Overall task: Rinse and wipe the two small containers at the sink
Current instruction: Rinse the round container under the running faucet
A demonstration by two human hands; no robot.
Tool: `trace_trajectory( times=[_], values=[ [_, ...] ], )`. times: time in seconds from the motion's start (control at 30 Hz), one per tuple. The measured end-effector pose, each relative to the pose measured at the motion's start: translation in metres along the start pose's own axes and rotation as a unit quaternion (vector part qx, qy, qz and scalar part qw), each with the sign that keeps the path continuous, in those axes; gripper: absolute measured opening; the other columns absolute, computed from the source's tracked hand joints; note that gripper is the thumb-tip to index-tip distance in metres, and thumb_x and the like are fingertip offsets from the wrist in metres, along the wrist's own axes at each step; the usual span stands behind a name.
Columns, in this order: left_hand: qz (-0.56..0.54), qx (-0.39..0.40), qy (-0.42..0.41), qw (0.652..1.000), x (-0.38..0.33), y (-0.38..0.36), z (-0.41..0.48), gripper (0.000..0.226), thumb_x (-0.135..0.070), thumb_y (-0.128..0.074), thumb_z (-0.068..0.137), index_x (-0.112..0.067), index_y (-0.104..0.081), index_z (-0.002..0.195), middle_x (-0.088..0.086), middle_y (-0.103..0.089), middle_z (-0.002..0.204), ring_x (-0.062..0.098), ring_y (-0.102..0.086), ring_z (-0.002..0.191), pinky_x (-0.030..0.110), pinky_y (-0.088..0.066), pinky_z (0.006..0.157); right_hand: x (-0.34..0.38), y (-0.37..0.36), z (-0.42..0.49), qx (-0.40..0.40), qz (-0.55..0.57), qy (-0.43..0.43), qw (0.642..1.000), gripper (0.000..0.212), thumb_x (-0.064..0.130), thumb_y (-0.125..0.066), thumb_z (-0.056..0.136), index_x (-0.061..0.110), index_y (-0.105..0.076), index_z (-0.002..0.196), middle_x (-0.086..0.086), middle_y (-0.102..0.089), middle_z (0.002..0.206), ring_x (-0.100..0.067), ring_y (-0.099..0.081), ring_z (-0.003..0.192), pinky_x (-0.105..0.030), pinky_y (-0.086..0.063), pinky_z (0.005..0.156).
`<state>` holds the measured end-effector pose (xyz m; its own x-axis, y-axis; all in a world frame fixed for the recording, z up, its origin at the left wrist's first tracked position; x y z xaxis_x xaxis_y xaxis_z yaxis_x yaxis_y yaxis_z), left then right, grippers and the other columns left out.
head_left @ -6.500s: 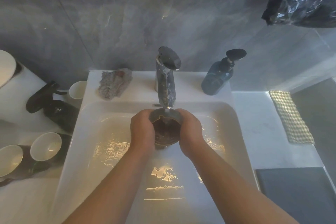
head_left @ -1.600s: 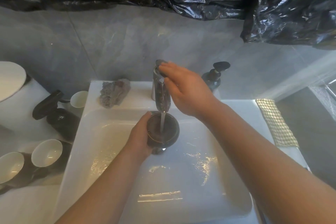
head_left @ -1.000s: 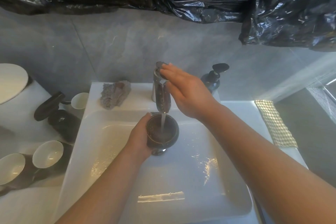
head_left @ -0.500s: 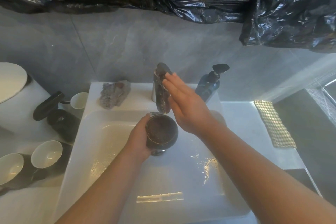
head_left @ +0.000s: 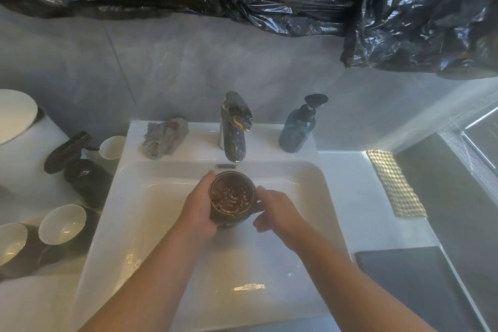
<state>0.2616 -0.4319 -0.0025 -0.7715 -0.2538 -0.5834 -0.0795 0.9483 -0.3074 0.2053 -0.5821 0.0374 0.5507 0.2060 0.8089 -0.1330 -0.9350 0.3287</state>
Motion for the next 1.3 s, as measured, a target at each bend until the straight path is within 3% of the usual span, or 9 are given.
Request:
trace_trajectory(
  times=[0.13, 0.4, 0.53, 0.8, 0.97, 1.03, 1.13, 1.23, 1.3],
  values=[
    [-0.03, -0.004, -0.013, 0.999, 0.008, -0.002, -0.011, 0.045, -0.05, -0.054, 0.096, -0.01, -0.072, 0.105, 0.018, -0.075, 0.103, 0.033, -0.072, 0.088, 0.037, -0.059, 0.058, -0.007, -0.007, -0.007, 0.026, 0.043, 0.003, 0.999, 0.043, 0.034, -0.039, 0.107, 0.001, -0.066, 0.108, -0.025, -0.072, 0.098, -0.02, -0.064, 0.062, -0.031, -0.055, 0.063],
    [0.012, 0.006, -0.07, 0.997, 0.026, 0.005, -0.03, 0.058, -0.05, -0.037, 0.104, -0.006, -0.075, 0.102, 0.024, -0.075, 0.107, 0.037, -0.071, 0.096, 0.049, -0.059, 0.078, -0.022, -0.003, -0.02, 0.003, 0.08, 0.027, 0.996, 0.034, 0.027, -0.047, 0.102, 0.001, -0.068, 0.093, -0.018, -0.073, 0.074, -0.023, -0.068, 0.058, -0.038, -0.061, 0.071],
    [0.056, 0.005, -0.108, 0.993, 0.027, 0.016, -0.036, 0.056, -0.047, -0.036, 0.105, -0.008, -0.076, 0.101, 0.02, -0.077, 0.101, 0.034, -0.071, 0.095, 0.044, -0.059, 0.073, -0.028, -0.007, -0.026, -0.002, 0.088, 0.029, 0.996, 0.033, 0.024, -0.048, 0.101, 0.0, -0.069, 0.095, -0.017, -0.073, 0.073, -0.025, -0.069, 0.058, -0.042, -0.063, 0.077],
    [0.161, 0.04, -0.168, 0.972, 0.02, 0.029, -0.041, 0.043, -0.03, -0.041, 0.106, -0.008, -0.077, 0.101, 0.024, -0.075, 0.105, 0.032, -0.071, 0.089, 0.054, -0.057, 0.09, -0.037, -0.012, -0.023, -0.006, 0.118, 0.028, 0.993, 0.031, 0.024, -0.051, 0.1, -0.002, -0.069, 0.095, -0.016, -0.07, 0.069, -0.023, -0.065, 0.052, -0.03, -0.055, 0.06],
    [0.203, 0.048, -0.213, 0.955, 0.018, 0.033, -0.023, 0.041, -0.028, -0.041, 0.107, 0.0, -0.071, 0.109, 0.025, -0.075, 0.104, 0.028, -0.074, 0.082, 0.043, -0.063, 0.073, -0.048, -0.019, -0.013, -0.032, 0.119, 0.051, 0.991, 0.029, 0.02, -0.051, 0.099, -0.005, -0.067, 0.098, -0.013, -0.068, 0.062, -0.021, -0.064, 0.047, -0.026, -0.052, 0.052],
    [0.206, 0.054, -0.234, 0.949, 0.017, 0.032, -0.024, 0.039, -0.03, -0.043, 0.107, -0.003, -0.071, 0.107, 0.021, -0.076, 0.101, 0.028, -0.073, 0.083, 0.049, -0.062, 0.081, -0.047, -0.018, -0.01, -0.052, 0.113, 0.065, 0.99, 0.025, 0.018, -0.051, 0.099, -0.002, -0.066, 0.097, -0.01, -0.066, 0.057, -0.019, -0.063, 0.043, -0.022, -0.05, 0.047],
    [0.184, 0.054, -0.247, 0.95, 0.022, 0.031, -0.029, 0.035, -0.03, -0.043, 0.107, -0.009, -0.069, 0.098, 0.015, -0.075, 0.091, 0.027, -0.072, 0.08, 0.052, -0.059, 0.088, -0.048, -0.022, -0.011, -0.053, 0.116, 0.078, 0.989, 0.026, 0.025, -0.047, 0.102, 0.005, -0.064, 0.099, -0.014, -0.068, 0.07, -0.021, -0.063, 0.048, -0.026, -0.052, 0.054],
    [0.191, 0.061, -0.254, 0.946, 0.03, 0.03, -0.034, 0.036, -0.025, -0.038, 0.109, -0.008, -0.065, 0.091, 0.01, -0.075, 0.069, 0.022, -0.072, 0.062, 0.04, -0.062, 0.068, -0.05, -0.025, -0.012, -0.033, 0.098, 0.107, 0.989, 0.022, 0.022, -0.046, 0.102, 0.007, -0.062, 0.101, -0.009, -0.066, 0.07, -0.017, -0.064, 0.046, -0.025, -0.054, 0.052],
    [0.191, 0.076, -0.258, 0.944, 0.031, 0.029, -0.038, 0.034, -0.02, -0.039, 0.108, -0.005, -0.064, 0.09, 0.01, -0.074, 0.063, 0.022, -0.072, 0.062, 0.037, -0.062, 0.059, -0.049, -0.024, -0.013, -0.018, 0.117, 0.13, 0.984, 0.018, 0.021, -0.047, 0.103, 0.008, -0.06, 0.101, -0.005, -0.065, 0.062, -0.016, -0.063, 0.047, -0.024, -0.055, 0.051]
  ],
)
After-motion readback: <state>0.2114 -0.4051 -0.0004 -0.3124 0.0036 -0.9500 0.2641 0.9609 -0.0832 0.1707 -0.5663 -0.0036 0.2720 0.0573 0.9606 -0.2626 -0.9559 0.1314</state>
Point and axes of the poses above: each hand's wrist, its own z-axis towards the middle knuckle, its own y-axis out of the back of the hand, x = y × z, the point moved 8 cm from there along z, towards the middle knuckle
